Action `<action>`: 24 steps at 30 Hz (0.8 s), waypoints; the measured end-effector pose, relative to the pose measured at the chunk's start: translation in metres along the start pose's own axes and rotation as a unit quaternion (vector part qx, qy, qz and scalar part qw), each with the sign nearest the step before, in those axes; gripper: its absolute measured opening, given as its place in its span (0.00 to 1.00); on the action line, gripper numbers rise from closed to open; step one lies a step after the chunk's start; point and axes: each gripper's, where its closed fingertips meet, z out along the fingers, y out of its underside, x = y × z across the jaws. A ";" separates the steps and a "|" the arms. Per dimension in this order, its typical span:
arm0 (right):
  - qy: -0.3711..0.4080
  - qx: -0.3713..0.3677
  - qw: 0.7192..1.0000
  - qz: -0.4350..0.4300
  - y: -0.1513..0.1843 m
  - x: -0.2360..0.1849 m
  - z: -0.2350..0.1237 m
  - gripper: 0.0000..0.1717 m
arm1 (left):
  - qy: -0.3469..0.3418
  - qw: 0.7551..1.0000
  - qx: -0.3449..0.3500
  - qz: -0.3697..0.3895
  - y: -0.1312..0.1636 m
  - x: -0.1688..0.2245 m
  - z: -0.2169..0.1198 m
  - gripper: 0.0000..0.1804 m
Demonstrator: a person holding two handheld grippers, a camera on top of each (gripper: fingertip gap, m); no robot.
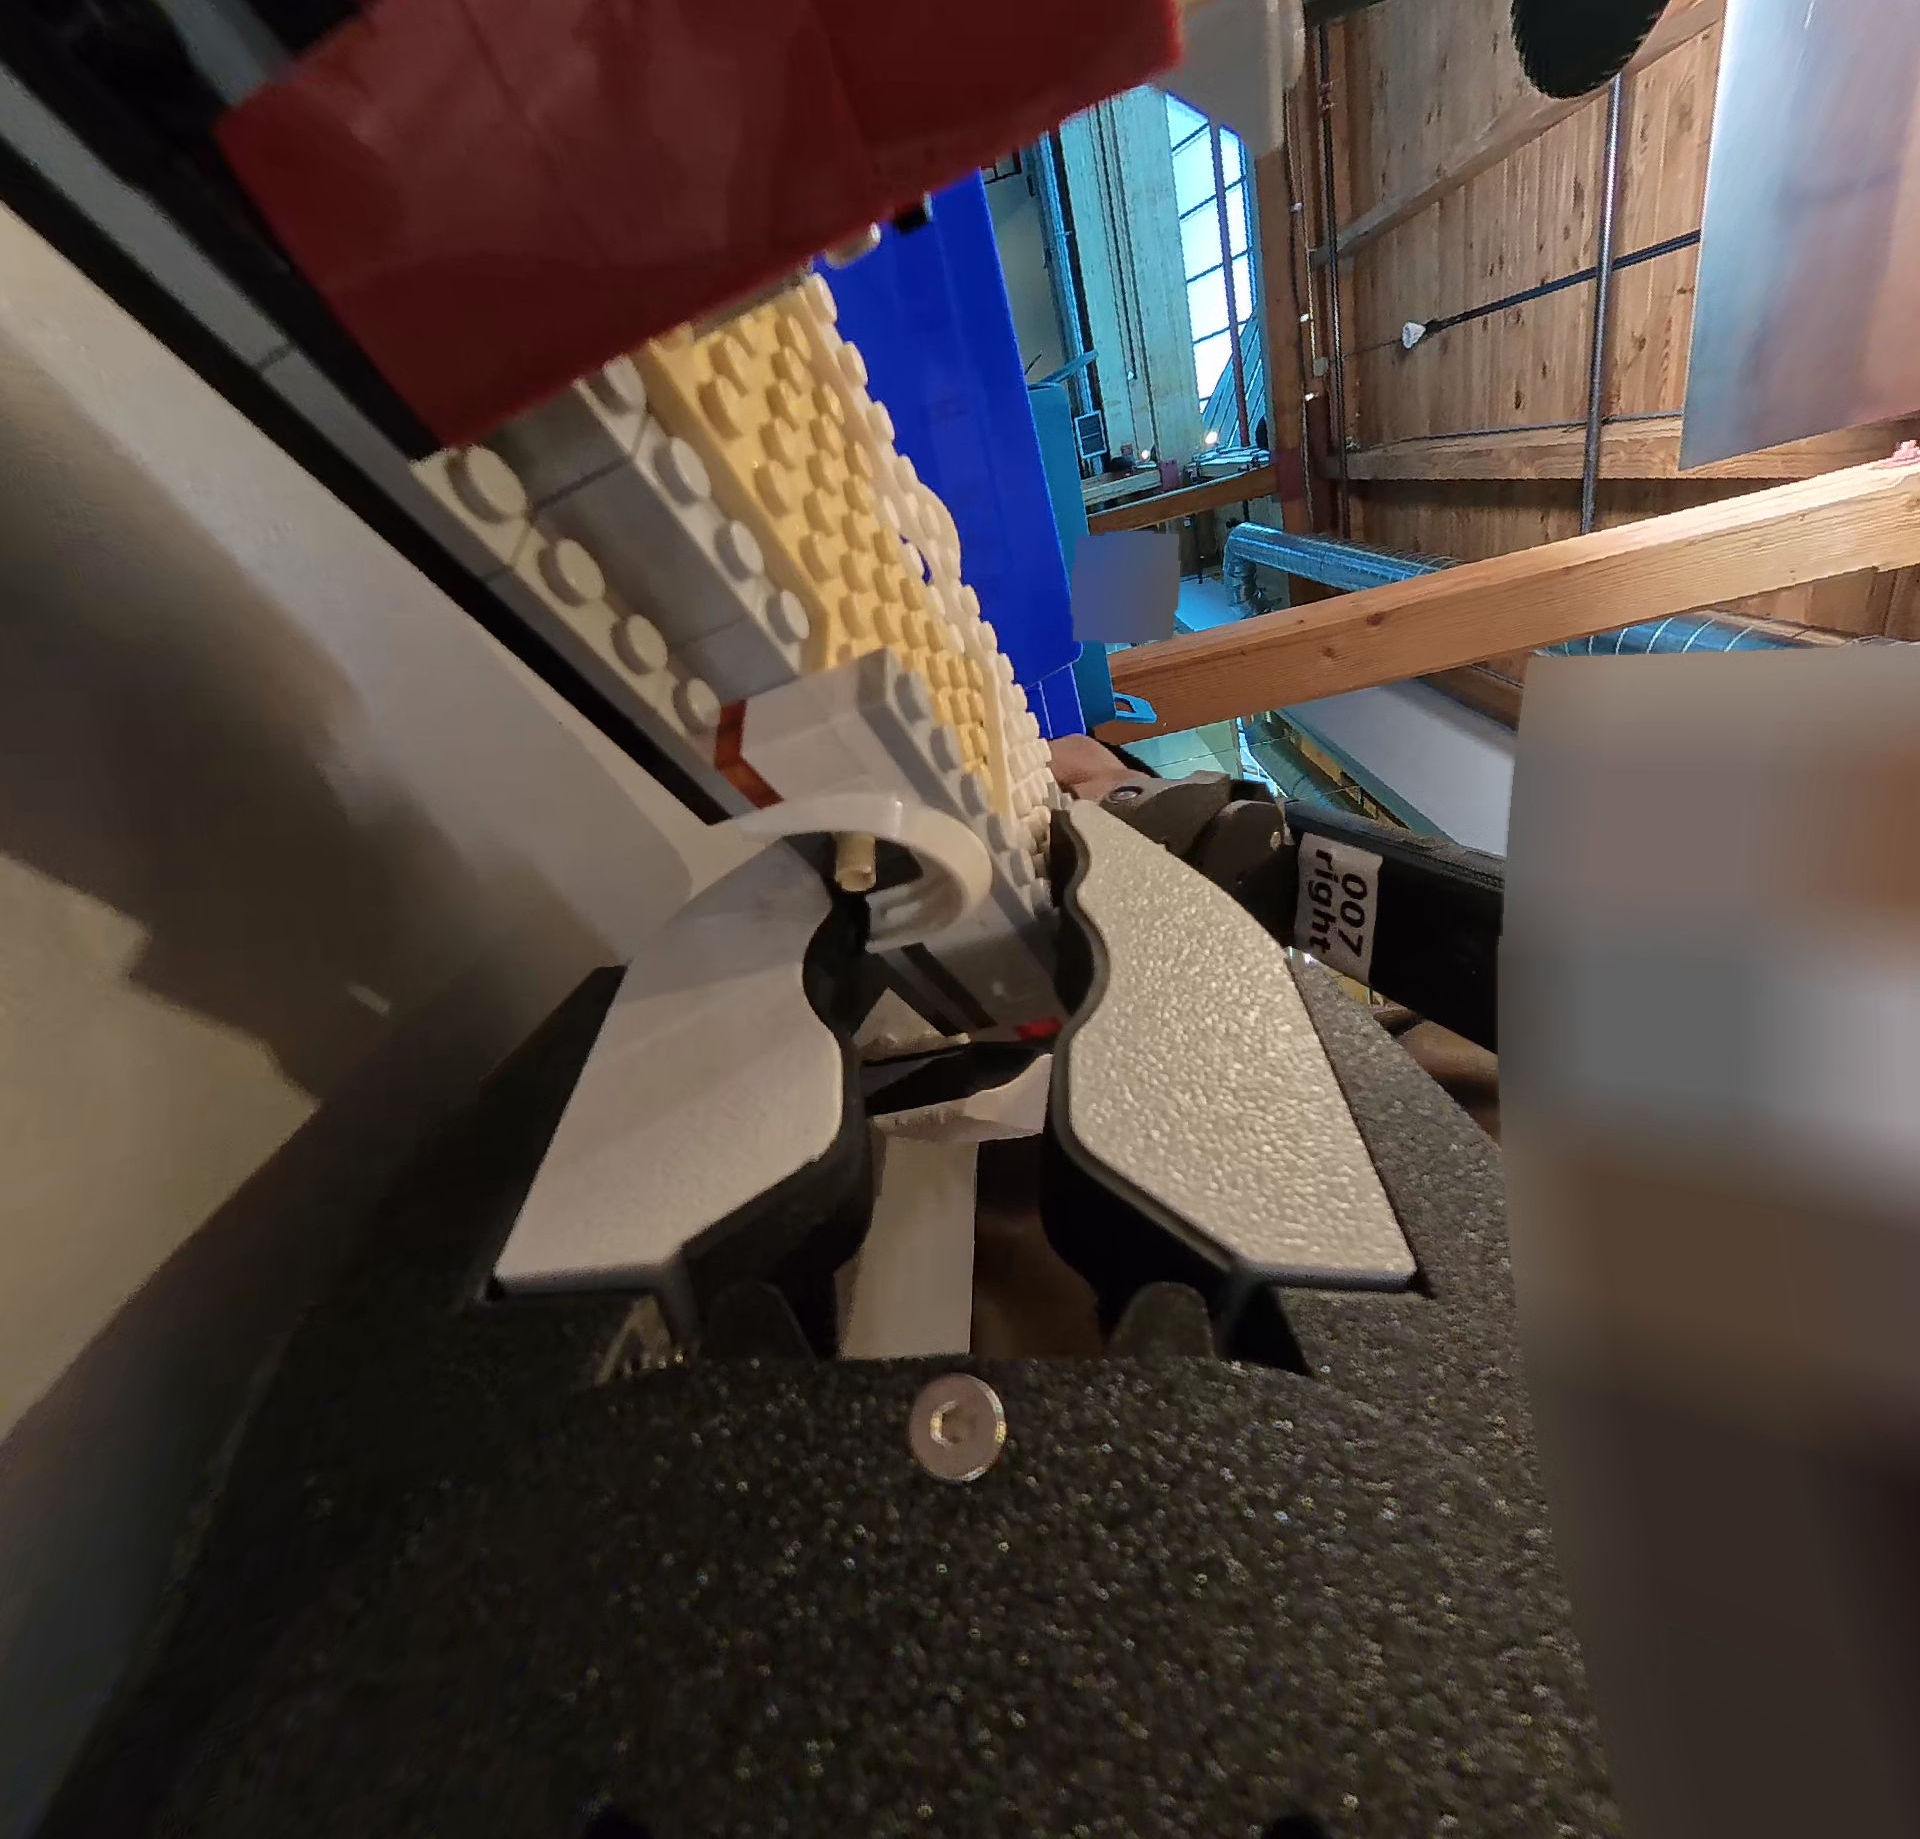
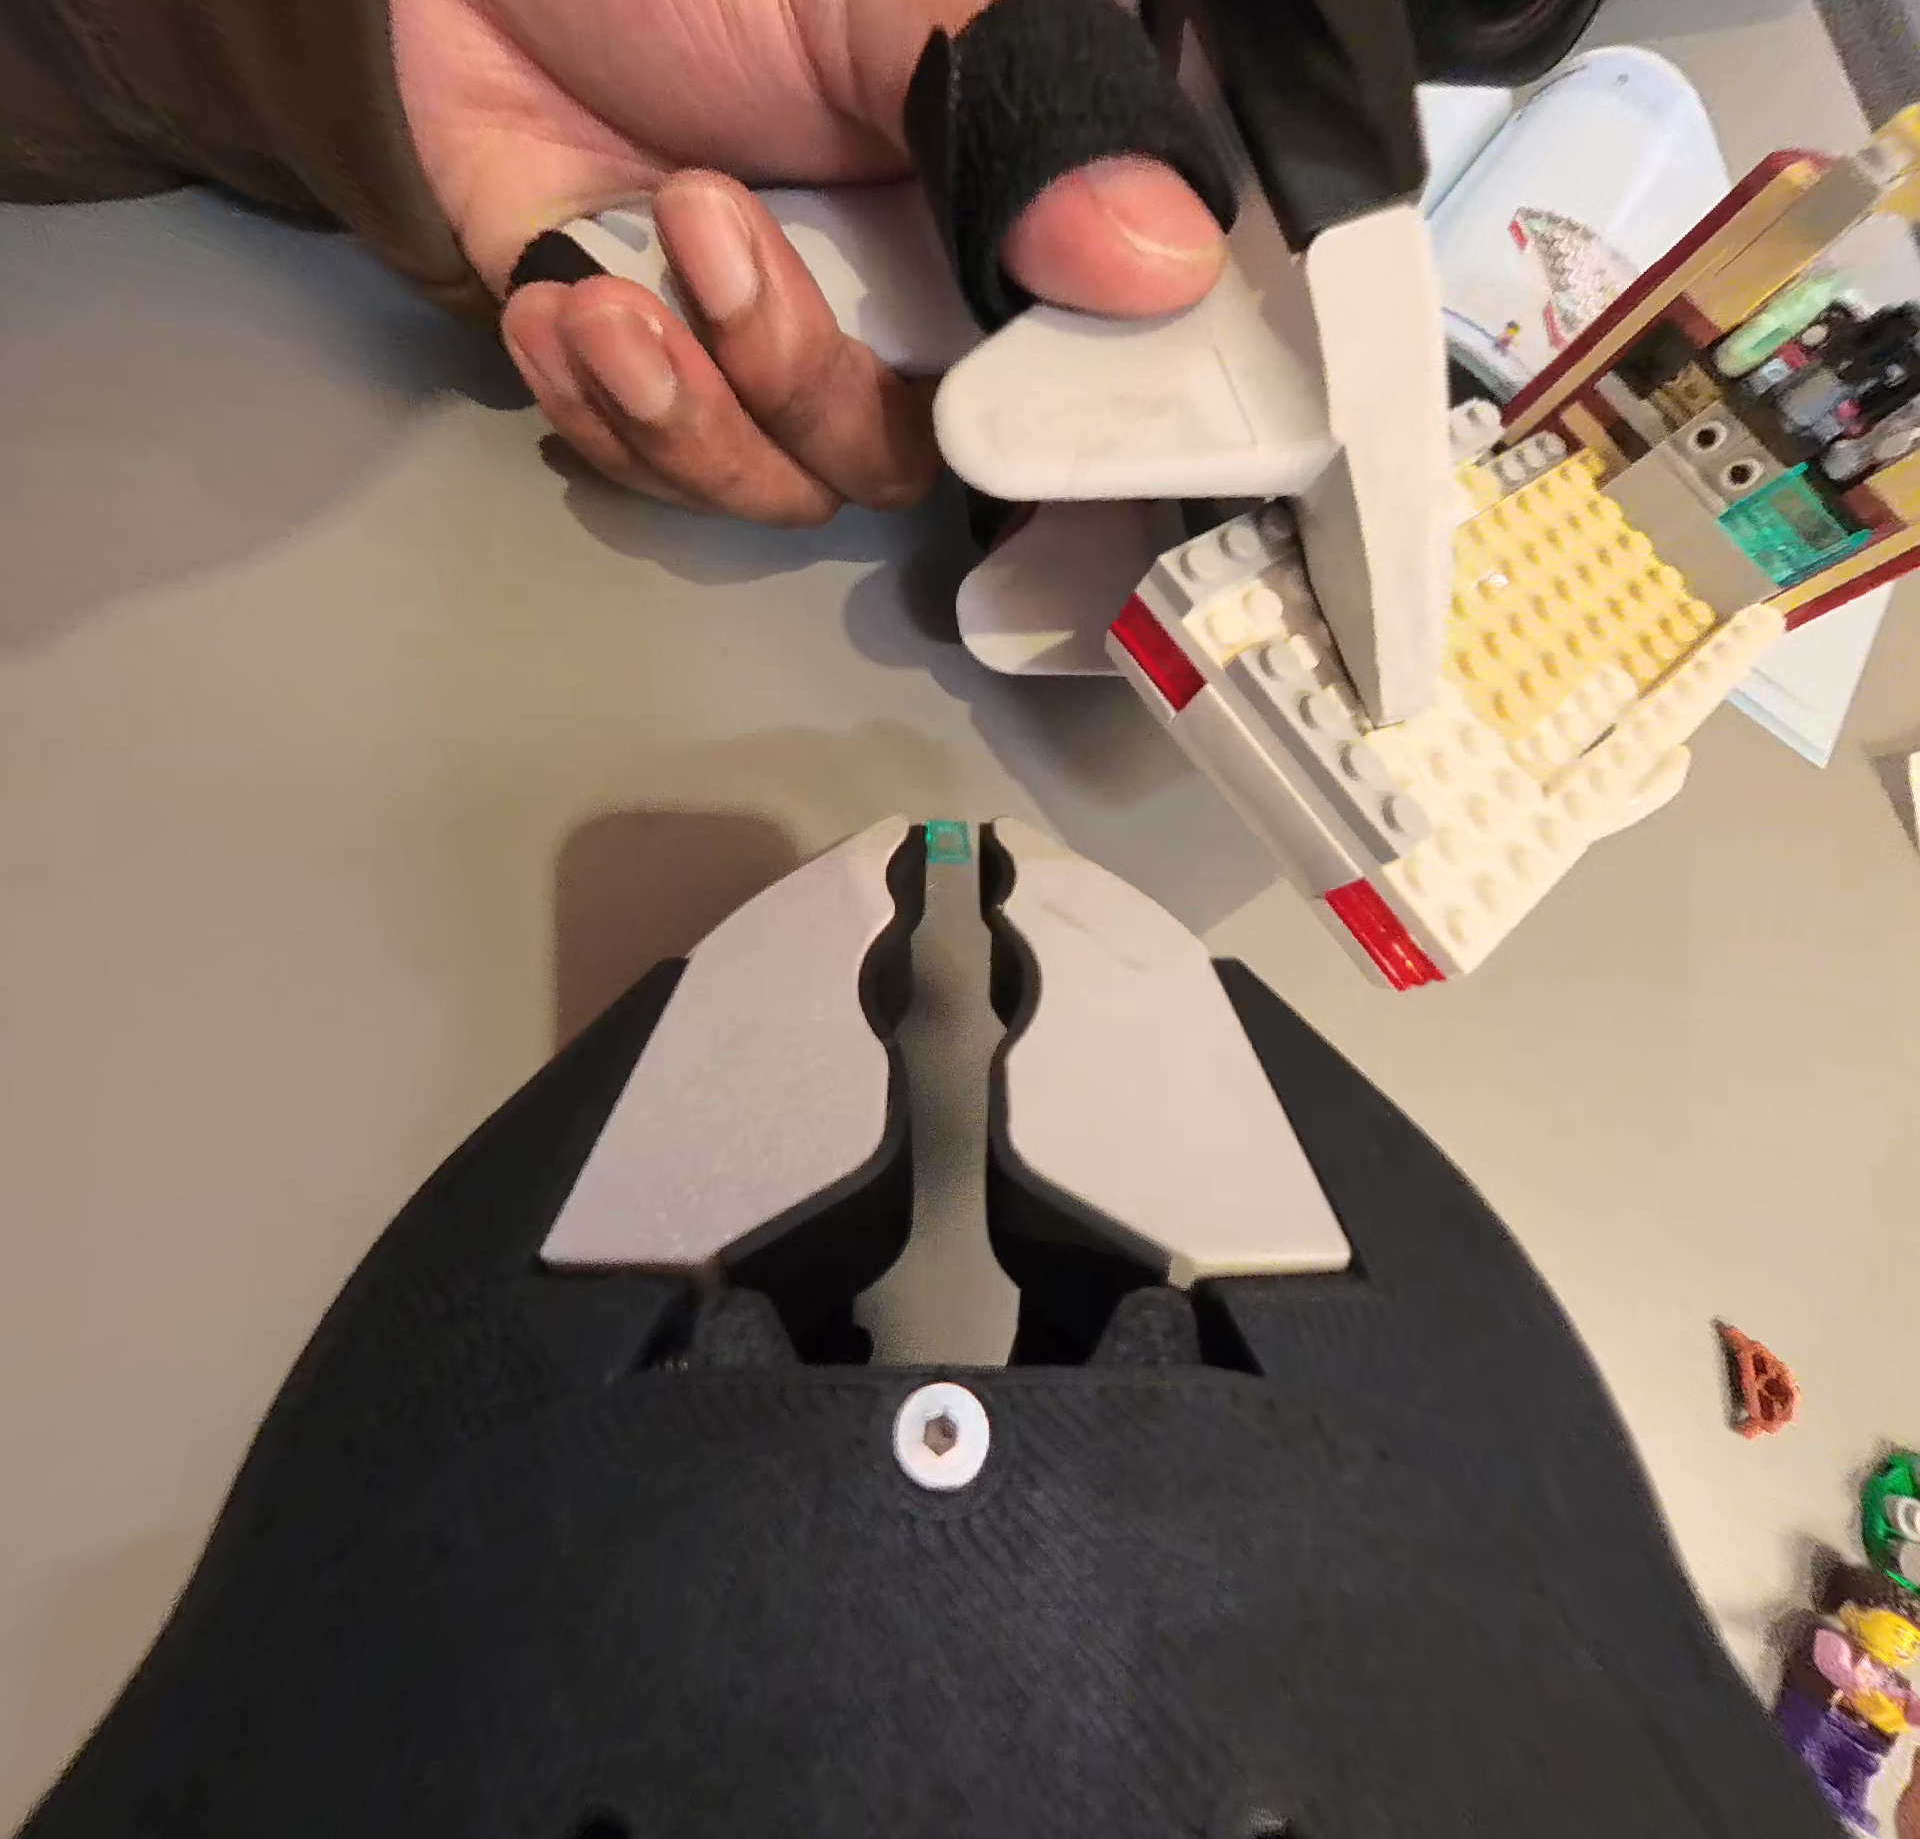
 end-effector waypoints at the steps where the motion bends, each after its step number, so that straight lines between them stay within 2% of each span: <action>1: 0.001 0.002 1.000 0.000 -0.001 0.000 -0.002 0.06 | 0.000 1.000 0.000 0.000 0.000 0.000 0.000 0.19; 14: -0.026 -0.033 0.999 -0.002 0.019 -0.008 -0.010 0.09 | -0.003 1.000 -0.001 -0.003 0.000 -0.003 0.000 0.20; 24: -0.059 -0.041 0.997 0.008 0.025 -0.022 0.002 0.10 | -0.002 1.000 -0.003 -0.001 0.001 -0.002 0.001 0.20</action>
